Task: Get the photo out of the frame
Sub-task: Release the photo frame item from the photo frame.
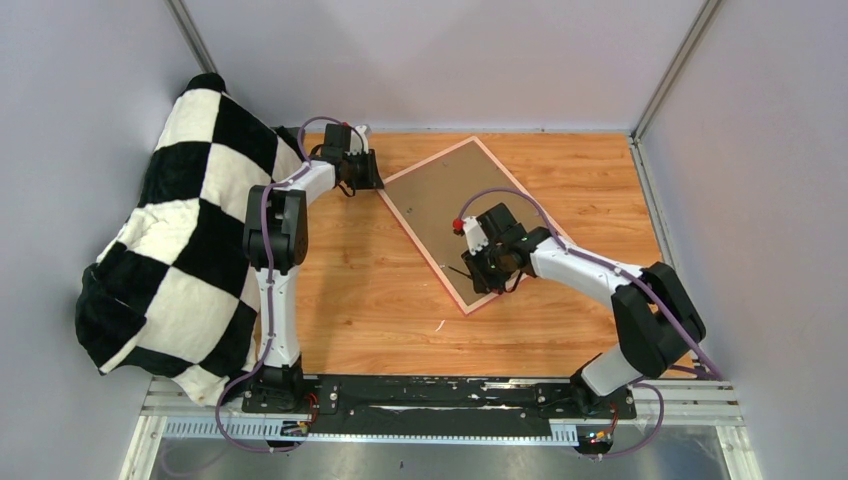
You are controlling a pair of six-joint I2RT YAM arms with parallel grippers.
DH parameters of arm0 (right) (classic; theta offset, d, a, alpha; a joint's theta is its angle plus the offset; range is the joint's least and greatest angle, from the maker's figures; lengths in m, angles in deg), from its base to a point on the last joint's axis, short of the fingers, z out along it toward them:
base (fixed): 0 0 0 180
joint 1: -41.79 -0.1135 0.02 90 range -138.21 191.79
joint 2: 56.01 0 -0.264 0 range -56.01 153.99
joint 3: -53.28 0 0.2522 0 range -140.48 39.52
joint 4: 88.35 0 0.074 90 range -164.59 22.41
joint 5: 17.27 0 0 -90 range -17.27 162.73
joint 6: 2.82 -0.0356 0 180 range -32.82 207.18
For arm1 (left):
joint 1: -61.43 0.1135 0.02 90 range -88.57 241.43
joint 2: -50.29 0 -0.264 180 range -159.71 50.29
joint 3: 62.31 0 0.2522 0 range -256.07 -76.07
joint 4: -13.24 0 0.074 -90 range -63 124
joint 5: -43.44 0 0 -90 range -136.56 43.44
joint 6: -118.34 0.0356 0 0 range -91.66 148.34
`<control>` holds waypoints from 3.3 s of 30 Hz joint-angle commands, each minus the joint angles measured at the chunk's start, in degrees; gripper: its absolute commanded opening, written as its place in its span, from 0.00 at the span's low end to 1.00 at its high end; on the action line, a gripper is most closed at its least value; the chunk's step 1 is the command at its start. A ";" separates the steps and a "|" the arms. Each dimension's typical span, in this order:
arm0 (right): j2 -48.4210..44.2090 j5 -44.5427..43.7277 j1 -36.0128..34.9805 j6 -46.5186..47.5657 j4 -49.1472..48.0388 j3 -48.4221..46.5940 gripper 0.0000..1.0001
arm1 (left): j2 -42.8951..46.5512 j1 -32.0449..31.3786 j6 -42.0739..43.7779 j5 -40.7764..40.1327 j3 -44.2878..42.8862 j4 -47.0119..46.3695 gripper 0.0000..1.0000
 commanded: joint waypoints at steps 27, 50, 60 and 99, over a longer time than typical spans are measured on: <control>5.42 -2.91 -4.17 -1.37 -0.63 -0.95 0.00 | -1.97 -1.20 1.62 0.64 2.96 2.58 0.20; 11.47 7.57 -3.34 -6.38 8.61 -9.41 0.00 | -1.08 -2.96 3.95 -1.29 3.43 2.80 0.04; 12.77 12.55 -0.99 -8.16 8.88 -11.36 0.00 | -1.34 -3.30 4.46 -1.51 2.91 3.32 0.00; 4.57 5.32 1.45 -3.75 2.84 -6.32 0.00 | -1.24 -3.40 4.61 -1.56 3.11 3.12 0.00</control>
